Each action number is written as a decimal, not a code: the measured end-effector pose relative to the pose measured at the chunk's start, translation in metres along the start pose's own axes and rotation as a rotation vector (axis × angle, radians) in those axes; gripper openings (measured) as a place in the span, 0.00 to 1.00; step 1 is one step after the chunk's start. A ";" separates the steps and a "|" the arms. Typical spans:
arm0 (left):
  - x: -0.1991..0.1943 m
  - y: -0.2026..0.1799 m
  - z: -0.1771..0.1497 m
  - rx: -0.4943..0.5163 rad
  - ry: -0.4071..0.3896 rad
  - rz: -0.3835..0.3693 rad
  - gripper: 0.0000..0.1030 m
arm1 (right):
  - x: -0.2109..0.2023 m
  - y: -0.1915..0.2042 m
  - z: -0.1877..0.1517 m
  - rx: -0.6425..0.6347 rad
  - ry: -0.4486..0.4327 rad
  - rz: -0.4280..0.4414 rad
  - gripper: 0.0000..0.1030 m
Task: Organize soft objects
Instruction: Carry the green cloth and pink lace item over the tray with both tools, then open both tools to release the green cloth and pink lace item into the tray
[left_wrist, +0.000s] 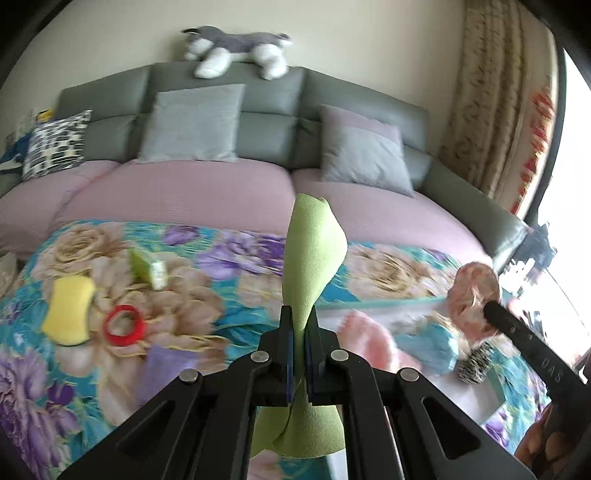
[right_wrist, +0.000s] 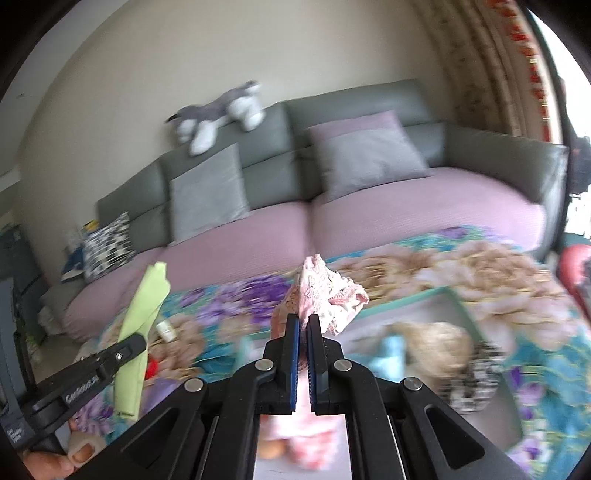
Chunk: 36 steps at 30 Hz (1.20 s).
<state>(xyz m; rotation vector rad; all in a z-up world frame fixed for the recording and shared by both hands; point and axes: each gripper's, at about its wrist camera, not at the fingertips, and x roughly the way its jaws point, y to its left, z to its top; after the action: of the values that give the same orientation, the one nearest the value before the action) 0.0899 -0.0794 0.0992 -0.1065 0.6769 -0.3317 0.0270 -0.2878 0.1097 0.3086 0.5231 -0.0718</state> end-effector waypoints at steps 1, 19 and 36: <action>0.002 -0.008 -0.001 0.016 0.005 -0.017 0.04 | -0.004 -0.008 0.002 0.014 -0.010 -0.026 0.04; 0.074 -0.092 -0.050 0.208 0.276 -0.126 0.05 | 0.034 -0.076 -0.029 0.095 0.278 -0.212 0.04; 0.085 -0.089 -0.059 0.223 0.353 -0.104 0.15 | 0.046 -0.079 -0.038 0.100 0.350 -0.226 0.11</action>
<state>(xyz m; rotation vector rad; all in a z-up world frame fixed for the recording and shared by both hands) 0.0910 -0.1912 0.0203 0.1332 0.9805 -0.5312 0.0368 -0.3507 0.0344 0.3615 0.9027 -0.2672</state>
